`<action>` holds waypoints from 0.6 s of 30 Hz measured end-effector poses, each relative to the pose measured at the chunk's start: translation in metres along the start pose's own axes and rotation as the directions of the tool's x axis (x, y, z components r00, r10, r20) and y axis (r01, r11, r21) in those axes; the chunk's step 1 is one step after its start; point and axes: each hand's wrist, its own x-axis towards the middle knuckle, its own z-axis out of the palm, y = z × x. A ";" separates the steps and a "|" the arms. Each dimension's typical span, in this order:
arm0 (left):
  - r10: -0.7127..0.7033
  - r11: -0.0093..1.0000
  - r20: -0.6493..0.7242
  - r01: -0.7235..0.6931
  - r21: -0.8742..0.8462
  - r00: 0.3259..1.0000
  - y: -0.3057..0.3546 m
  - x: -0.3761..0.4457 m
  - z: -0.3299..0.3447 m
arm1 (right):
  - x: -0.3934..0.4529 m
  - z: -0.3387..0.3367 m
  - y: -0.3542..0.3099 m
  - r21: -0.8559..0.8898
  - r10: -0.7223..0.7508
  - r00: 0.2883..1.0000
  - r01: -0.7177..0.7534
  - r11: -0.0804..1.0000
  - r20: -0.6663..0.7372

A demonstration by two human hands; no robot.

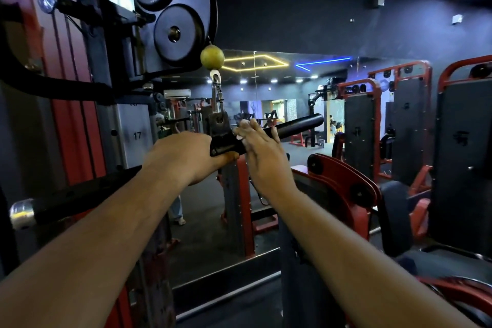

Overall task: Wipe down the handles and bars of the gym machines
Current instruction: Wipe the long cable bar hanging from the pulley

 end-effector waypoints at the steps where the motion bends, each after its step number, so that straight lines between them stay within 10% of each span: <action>1: 0.001 1.000 0.001 -0.001 0.004 1.000 0.002 -0.003 -0.002 | -0.005 0.004 0.007 -0.019 -0.069 0.997 0.068 0.998 -0.047; 4: -0.005 1.000 0.017 0.005 -0.012 1.000 0.006 -0.013 -0.010 | -0.005 0.001 0.055 -0.140 -0.135 0.972 0.109 0.984 -0.192; 9: -0.013 1.000 0.044 0.013 -0.011 0.999 0.004 -0.016 -0.013 | 0.013 -0.011 0.077 0.191 0.377 0.825 -0.326 0.926 -0.421; 15: -0.013 0.999 0.031 0.014 -0.040 0.999 -0.002 -0.011 -0.007 | -0.022 0.040 0.019 0.008 -0.157 0.955 0.164 0.986 -0.254; 18: -0.011 0.999 0.036 0.013 -0.038 0.999 -0.002 -0.015 -0.010 | -0.012 0.023 0.054 -0.123 -0.171 0.945 0.141 0.982 -0.279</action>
